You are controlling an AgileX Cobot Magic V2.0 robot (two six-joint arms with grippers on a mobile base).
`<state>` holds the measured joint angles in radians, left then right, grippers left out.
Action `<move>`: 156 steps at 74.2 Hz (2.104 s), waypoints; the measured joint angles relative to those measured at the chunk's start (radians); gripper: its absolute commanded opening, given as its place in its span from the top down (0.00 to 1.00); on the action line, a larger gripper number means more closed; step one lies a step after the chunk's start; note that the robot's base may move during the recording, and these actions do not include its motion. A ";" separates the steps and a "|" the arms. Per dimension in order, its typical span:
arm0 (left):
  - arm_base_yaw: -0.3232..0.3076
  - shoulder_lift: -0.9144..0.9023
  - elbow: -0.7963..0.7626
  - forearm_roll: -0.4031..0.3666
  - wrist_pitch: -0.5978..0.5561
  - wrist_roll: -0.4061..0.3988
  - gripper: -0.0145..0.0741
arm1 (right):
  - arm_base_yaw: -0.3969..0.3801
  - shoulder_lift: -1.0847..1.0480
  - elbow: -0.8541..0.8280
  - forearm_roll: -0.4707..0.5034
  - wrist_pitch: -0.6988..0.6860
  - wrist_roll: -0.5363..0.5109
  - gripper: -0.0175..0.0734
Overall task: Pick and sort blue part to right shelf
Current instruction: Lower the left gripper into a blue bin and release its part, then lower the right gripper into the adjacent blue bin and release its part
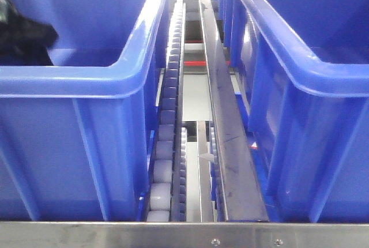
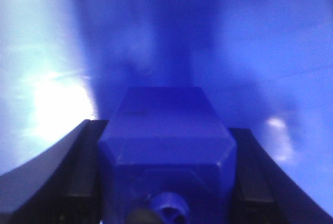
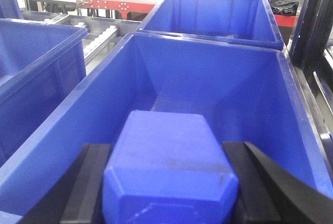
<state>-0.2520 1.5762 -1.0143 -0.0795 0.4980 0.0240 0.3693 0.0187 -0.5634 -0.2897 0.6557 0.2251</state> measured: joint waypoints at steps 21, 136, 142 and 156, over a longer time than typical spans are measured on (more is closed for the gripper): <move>0.000 0.034 0.000 0.000 -0.010 0.000 0.39 | 0.000 0.000 0.000 0.000 0.002 0.000 0.53; 0.000 -1.170 0.345 0.005 0.088 0.000 0.70 | -0.042 1.051 -0.471 0.074 0.235 0.100 0.53; 0.000 -1.221 0.362 0.008 0.091 0.000 0.70 | -0.089 1.124 -0.501 0.103 0.244 0.064 0.53; 0.000 -1.292 0.399 0.012 0.120 0.000 0.70 | -0.262 1.295 -0.543 0.251 0.214 -0.131 0.53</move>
<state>-0.2520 0.2847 -0.6151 -0.0674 0.6180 0.0240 0.1075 1.3133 -1.1061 -0.0383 0.8699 0.0939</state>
